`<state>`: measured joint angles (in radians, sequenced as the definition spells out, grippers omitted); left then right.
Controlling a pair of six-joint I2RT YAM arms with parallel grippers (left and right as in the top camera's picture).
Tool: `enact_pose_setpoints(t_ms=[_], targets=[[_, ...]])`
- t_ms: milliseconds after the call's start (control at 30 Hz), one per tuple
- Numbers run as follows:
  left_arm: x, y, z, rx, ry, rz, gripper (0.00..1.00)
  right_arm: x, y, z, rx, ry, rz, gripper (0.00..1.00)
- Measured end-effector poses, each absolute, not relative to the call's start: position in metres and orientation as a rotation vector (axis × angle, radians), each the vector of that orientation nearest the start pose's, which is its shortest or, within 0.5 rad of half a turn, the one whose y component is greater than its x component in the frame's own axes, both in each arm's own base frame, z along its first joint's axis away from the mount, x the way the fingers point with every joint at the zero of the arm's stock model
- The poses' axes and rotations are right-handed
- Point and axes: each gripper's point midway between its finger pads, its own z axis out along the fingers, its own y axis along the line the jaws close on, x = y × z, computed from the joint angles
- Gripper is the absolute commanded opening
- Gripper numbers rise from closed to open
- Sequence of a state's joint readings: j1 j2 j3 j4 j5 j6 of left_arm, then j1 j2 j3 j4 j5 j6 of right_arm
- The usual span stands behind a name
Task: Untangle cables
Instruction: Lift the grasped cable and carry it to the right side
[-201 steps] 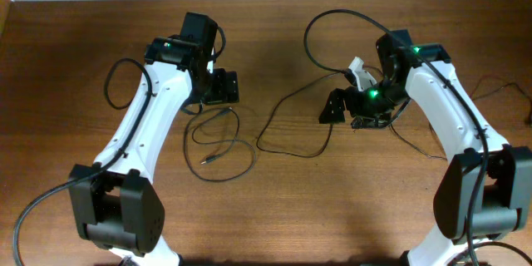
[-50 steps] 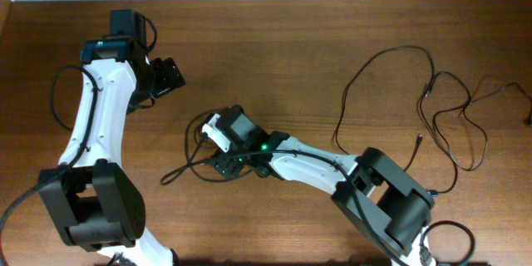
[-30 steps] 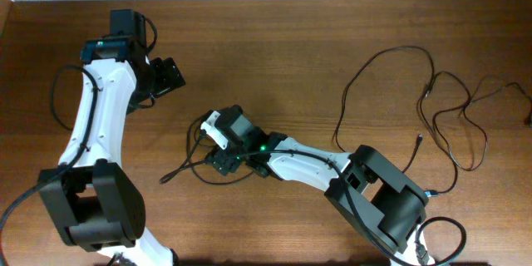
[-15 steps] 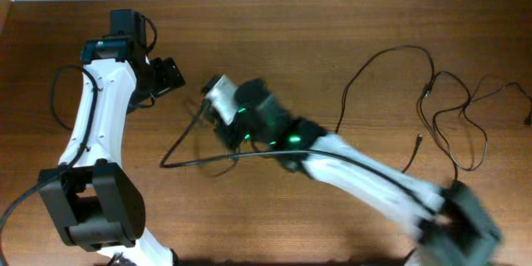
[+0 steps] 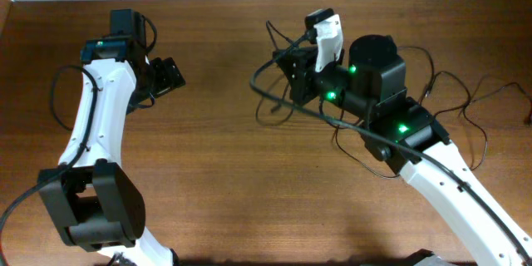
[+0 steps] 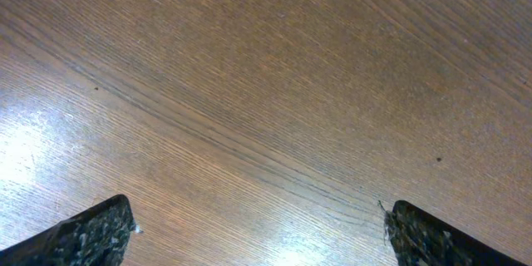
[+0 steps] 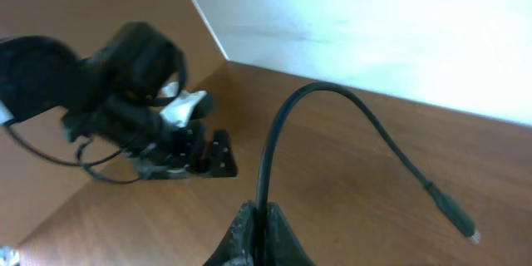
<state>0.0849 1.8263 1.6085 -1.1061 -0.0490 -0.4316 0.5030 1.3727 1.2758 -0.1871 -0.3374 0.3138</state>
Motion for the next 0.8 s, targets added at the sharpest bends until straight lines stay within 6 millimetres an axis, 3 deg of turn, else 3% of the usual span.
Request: enact_pose_setpoints(t_ms=[33, 267, 367, 467, 533, 600, 700, 733, 800], targets=[[0.397, 0.042, 0.136, -0.747, 2.792, 0.008, 0.99, 0.369, 0.257, 0.337, -0.383, 1.908, 0.852, 0.04], [0.397, 0.042, 0.136, -0.747, 2.792, 0.008, 0.99, 0.411, 0.228, 0.275, -0.252, 2.085, 0.852, 0.04], [0.397, 0.042, 0.136, -0.746, 2.792, 0.008, 0.99, 0.432, 0.188, 0.255, -0.115, 2.15, 0.997, 0.04], [0.397, 0.042, 0.136, -0.747, 2.792, 0.007, 0.99, 0.431, 0.155, 0.243, 0.009, 2.202, 1.25, 0.04], [0.397, 0.042, 0.136, -0.747, 2.792, 0.008, 0.99, 0.428, 0.129, 0.233, 0.11, 2.24, 1.318, 0.04], [0.397, 0.042, 0.136, -0.747, 2.791, 0.008, 0.99, 0.421, 0.096, 0.213, 0.233, 2.3, 1.334, 0.04], [0.397, 0.042, 0.136, -0.746, 2.79, 0.007, 0.99, 0.411, 0.069, 0.185, 0.328, 2.371, 1.329, 0.04], [0.397, 0.042, 0.136, -0.751, 2.789, 0.006, 0.99, 0.41, 0.065, 0.179, 0.337, 2.381, 1.324, 0.14], [0.397, 0.042, 0.136, -0.756, 2.787, 0.005, 0.99, 0.411, 0.058, 0.172, 0.335, 2.396, 1.286, 0.19]])
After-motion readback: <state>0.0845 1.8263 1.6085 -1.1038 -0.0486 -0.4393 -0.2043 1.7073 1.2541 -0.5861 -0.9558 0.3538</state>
